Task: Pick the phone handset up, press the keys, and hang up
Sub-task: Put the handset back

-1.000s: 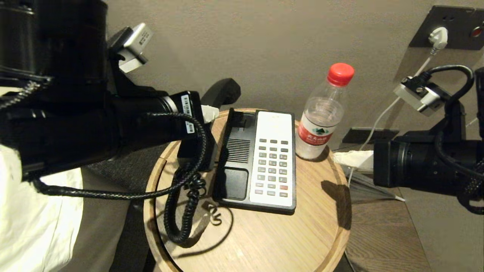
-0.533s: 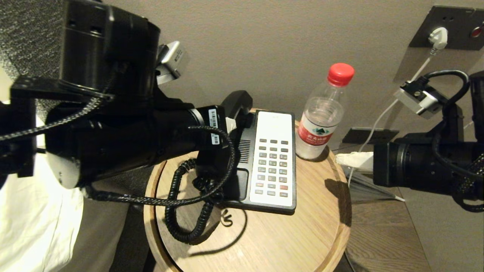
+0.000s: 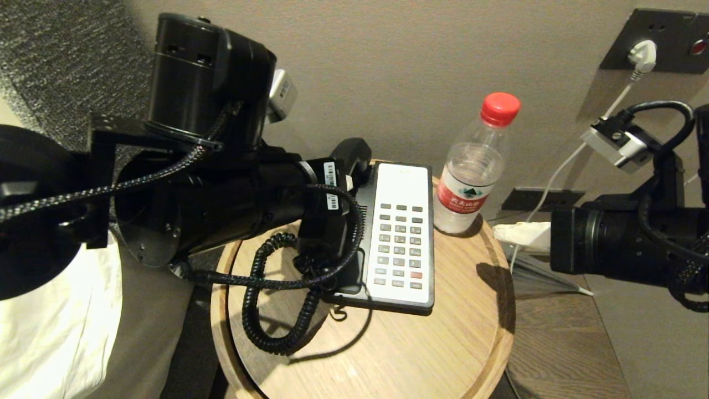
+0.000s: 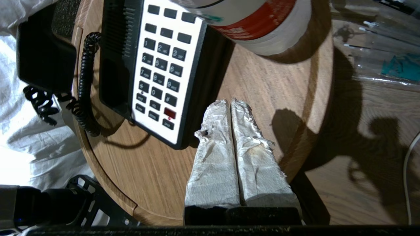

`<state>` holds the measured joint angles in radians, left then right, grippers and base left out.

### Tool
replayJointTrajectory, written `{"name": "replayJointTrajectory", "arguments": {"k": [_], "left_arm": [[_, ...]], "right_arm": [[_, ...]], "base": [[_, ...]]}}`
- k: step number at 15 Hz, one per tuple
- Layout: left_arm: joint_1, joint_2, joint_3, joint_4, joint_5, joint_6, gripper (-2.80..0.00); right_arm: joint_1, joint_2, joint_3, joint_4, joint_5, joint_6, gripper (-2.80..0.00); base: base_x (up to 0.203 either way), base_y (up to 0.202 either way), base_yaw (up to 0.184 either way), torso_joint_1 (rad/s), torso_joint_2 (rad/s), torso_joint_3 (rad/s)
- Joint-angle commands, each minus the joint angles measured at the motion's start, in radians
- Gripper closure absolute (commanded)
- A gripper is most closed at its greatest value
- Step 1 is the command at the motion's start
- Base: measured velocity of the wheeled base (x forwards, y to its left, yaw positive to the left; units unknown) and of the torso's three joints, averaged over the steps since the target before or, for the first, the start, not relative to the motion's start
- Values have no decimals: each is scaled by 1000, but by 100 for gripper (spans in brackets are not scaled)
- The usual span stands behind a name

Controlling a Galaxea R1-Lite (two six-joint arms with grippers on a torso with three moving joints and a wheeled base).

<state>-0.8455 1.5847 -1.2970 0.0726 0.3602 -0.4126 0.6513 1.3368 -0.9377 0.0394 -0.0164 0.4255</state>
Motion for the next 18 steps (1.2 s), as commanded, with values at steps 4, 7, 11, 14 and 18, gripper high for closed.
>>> {"name": "replayJointTrajectory", "arguments": {"k": [4, 7, 11, 14, 18], "left_arm": [[-18, -7, 3, 13, 4, -3, 0], [-23, -8, 14, 18, 5, -3, 0], [-35, 0, 39, 30, 8, -2, 0], [-38, 4, 41, 30, 9, -2, 0], [-46, 11, 47, 30, 8, 28, 0]], "right_arm": [[-5, 7, 2, 1, 0, 2, 0], [-11, 10, 2, -1, 0, 3, 0], [-22, 13, 3, -1, 1, 4, 0], [-22, 16, 4, -1, 1, 4, 0], [-22, 21, 8, -2, 1, 4, 0]], "base": [[0, 0, 0, 0, 0, 0], [0, 0, 0, 0, 0, 0], [0, 0, 0, 0, 0, 0], [0, 0, 0, 0, 0, 0], [0, 0, 0, 0, 0, 0]]}}
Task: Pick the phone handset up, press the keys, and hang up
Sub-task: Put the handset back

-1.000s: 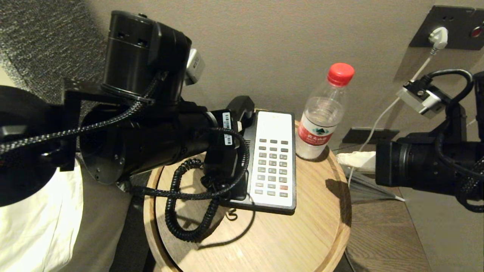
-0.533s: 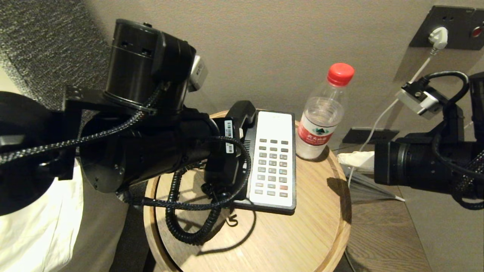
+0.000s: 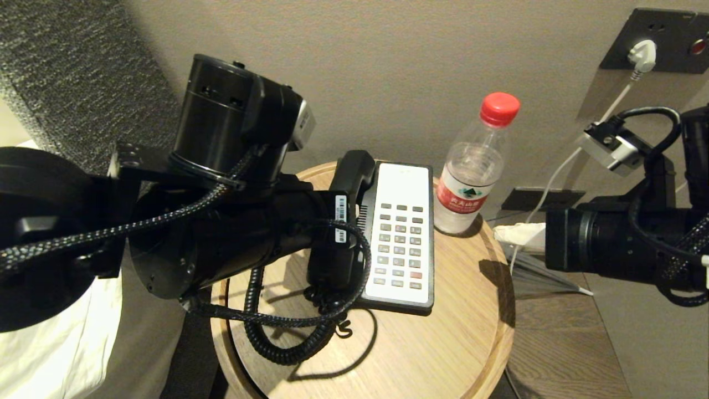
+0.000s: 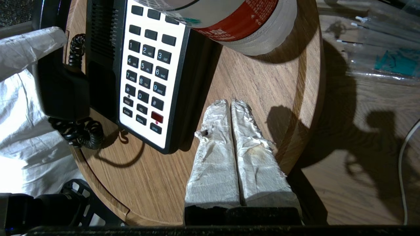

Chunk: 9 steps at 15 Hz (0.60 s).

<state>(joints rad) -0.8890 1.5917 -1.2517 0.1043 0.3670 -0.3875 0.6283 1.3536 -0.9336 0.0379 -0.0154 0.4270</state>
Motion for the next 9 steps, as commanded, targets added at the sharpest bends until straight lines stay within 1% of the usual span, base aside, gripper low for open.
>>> {"name": "replayJointTrajectory", "arguments": {"k": [1, 7, 9], "left_arm": [[-4, 5, -2, 0, 1, 2, 0], [-4, 21, -3, 6, 4, 4, 0], [-4, 19, -5, 15, 23, 5, 0]], "right_arm": [[1, 4, 9, -1, 0, 2, 0], [1, 13, 12, -1, 0, 2, 0], [1, 13, 12, -1, 0, 1, 0]], "base": [[0, 0, 0, 0, 0, 0], [0, 0, 0, 0, 0, 0], [0, 0, 0, 0, 0, 0]]}}
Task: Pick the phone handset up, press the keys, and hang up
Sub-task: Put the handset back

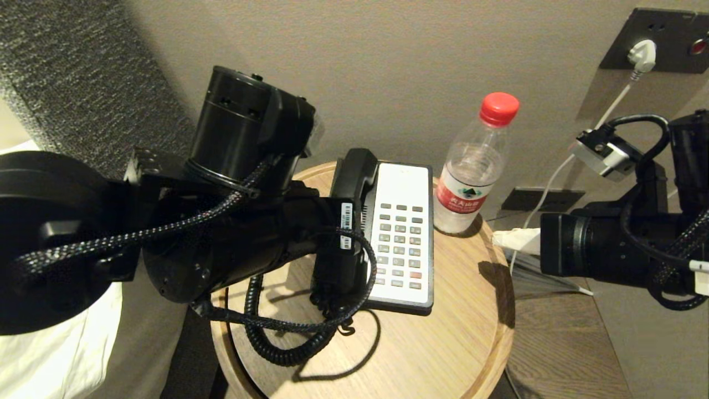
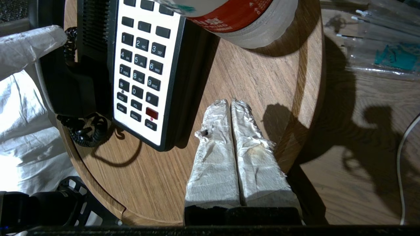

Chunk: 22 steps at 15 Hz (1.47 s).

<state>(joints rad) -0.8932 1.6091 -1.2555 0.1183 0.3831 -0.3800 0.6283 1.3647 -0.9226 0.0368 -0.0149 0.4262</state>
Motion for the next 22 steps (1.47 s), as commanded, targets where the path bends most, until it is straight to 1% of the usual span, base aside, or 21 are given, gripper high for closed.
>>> {"name": "replayJointTrajectory", "arguments": {"k": [1, 3, 6, 14, 20, 22], "left_arm": [[0, 3, -2, 4, 12, -3, 0], [0, 5, -2, 12, 43, -2, 0], [0, 12, -23, 12, 38, 0, 0], [-1, 36, -28, 17, 34, -2, 0], [-3, 76, -89, 54, 32, -16, 0], [-3, 80, -84, 58, 34, -16, 0]], "right_arm": [[1, 2, -1, 0, 0, 2, 0], [1, 1, 1, 0, 0, 2, 0], [1, 1, 2, -2, 0, 2, 0], [1, 6, 22, -16, 0, 2, 0], [-7, 13, 25, -17, 1, 0, 0], [-7, 13, 30, -17, 1, -1, 0]], "base": [[0, 0, 0, 0, 0, 0], [0, 0, 0, 0, 0, 0], [0, 0, 0, 0, 0, 0], [0, 0, 0, 0, 0, 0], [0, 0, 0, 0, 0, 0], [0, 0, 0, 0, 0, 0]]}}
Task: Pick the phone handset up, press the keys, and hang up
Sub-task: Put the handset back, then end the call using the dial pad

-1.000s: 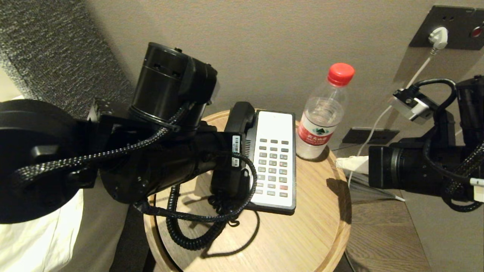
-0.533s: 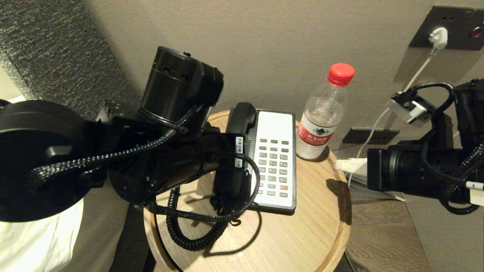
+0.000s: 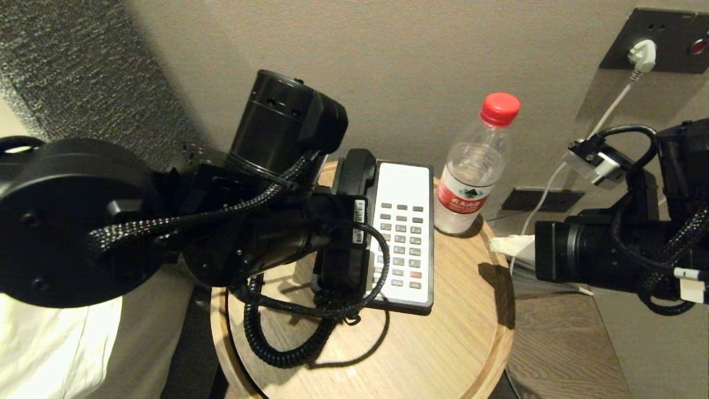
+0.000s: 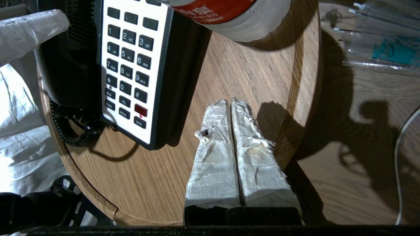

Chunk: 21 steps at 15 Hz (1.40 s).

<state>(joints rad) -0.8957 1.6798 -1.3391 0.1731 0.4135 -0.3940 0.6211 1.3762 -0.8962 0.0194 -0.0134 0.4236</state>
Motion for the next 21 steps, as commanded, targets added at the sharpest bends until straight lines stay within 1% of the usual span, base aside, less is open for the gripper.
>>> {"name": "replayJointTrajectory", "arguments": {"k": [1, 2, 3, 9, 13, 14, 15, 17, 19, 20, 21], "left_arm": [[0, 9, 0, 3, 8, -3, 0], [0, 9, 1, 5, 9, -3, -270], [0, 8, 3, 2, 10, -3, -280], [1, -24, -8, -3, 12, -6, -280], [13, -126, 33, 4, 12, -12, -280], [22, -160, 54, 7, 11, -11, -7], [28, -193, 77, 10, 7, -12, 0], [46, -278, 143, 12, -20, -20, 0], [84, -366, 200, 14, -60, -35, 0], [111, -430, 226, 15, -81, -46, 0], [141, -477, 256, 16, -104, -59, 0]], "right_arm": [[0, 1, 3, 1, 0, 3, 0], [0, 1, 3, 1, 0, 3, 0], [0, 2, 3, 1, 0, 3, 0], [0, 1, 6, 1, 0, 3, 0], [2, 1, 11, 1, 0, 3, 0], [5, 6, 8, -1, 2, 0, 0], [7, 10, 2, -1, 17, -1, 0], [21, 15, -17, -1, 59, -1, 0], [50, 32, -27, -1, 64, 1, 0], [78, 53, -36, -1, 68, 2, 0], [85, 58, -41, -1, 72, 3, 0]], "base": [[0, 0, 0, 0, 0, 0], [0, 0, 0, 0, 0, 0], [0, 0, 0, 0, 0, 0], [0, 0, 0, 0, 0, 0], [0, 0, 0, 0, 0, 0], [0, 0, 0, 0, 0, 0], [0, 0, 0, 0, 0, 0], [0, 0, 0, 0, 0, 0], [0, 0, 0, 0, 0, 0], [0, 0, 0, 0, 0, 0], [0, 0, 0, 0, 0, 0]]}}
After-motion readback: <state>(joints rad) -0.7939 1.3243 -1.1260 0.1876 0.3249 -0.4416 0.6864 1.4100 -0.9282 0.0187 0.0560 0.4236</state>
